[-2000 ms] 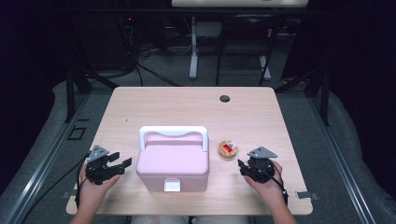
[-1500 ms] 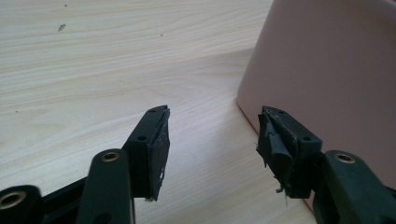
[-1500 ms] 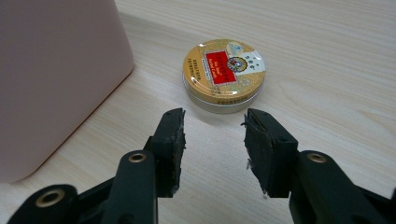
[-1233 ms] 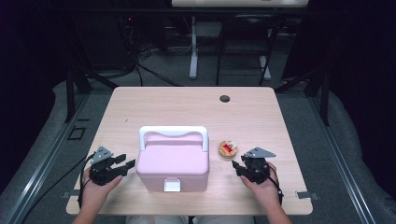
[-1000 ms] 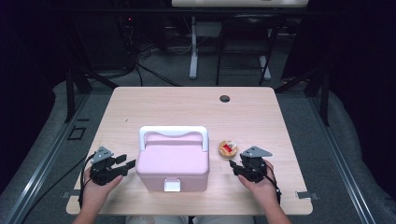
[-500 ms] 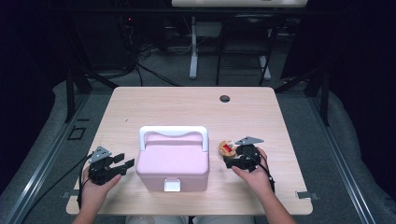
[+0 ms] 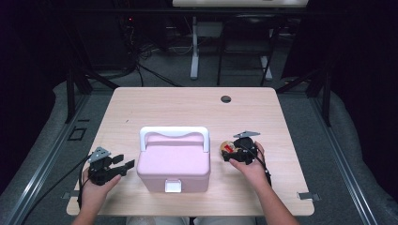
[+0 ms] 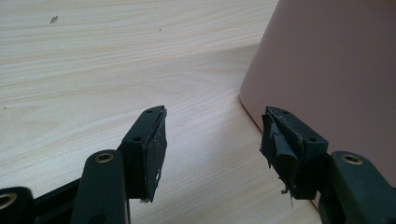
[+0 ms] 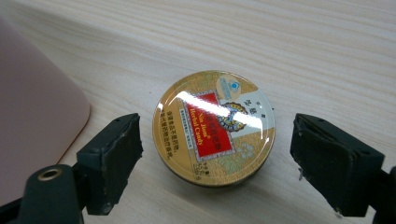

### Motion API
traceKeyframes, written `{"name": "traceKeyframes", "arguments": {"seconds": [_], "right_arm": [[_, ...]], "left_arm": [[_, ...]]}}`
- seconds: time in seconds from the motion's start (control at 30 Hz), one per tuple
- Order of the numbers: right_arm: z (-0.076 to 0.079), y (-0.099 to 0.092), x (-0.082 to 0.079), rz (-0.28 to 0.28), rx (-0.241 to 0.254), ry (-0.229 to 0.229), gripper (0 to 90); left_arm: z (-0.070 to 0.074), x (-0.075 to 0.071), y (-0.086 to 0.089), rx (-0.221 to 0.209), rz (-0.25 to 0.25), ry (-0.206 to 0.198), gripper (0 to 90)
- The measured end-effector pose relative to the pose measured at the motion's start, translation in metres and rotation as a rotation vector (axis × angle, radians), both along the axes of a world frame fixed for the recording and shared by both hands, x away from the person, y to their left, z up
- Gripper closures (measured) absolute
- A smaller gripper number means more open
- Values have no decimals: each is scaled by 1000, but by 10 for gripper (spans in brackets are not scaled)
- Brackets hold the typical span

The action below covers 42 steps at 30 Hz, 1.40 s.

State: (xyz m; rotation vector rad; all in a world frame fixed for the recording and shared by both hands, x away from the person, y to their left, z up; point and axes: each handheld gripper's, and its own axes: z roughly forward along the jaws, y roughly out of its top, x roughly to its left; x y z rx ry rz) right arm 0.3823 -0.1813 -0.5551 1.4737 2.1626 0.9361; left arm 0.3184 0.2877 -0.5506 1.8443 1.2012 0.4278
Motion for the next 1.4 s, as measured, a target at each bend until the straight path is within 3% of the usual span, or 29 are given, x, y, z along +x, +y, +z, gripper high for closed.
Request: {"name": "traceKeyframes", "arguments": {"seconds": [0.27, 0.37, 0.83, 1.23, 1.4], "right_arm": [[-3, 4, 9, -6, 4, 14, 161], [-8, 5, 13, -18, 4, 48, 157], [-14, 8, 17, -27, -20, 37, 194], [-12, 6, 13, -22, -35, 50, 196], [-8, 3, 4, -13, -51, 38, 213]], "left_arm": [[-1, 1, 0, 6, -3, 2, 400], [-1, 1, 0, 7, -3, 1, 399], [-1, 2, 0, 10, -3, -1, 396], [0, 1, 1, 9, -1, -2, 396], [0, 1, 1, 7, 1, -4, 395]]}}
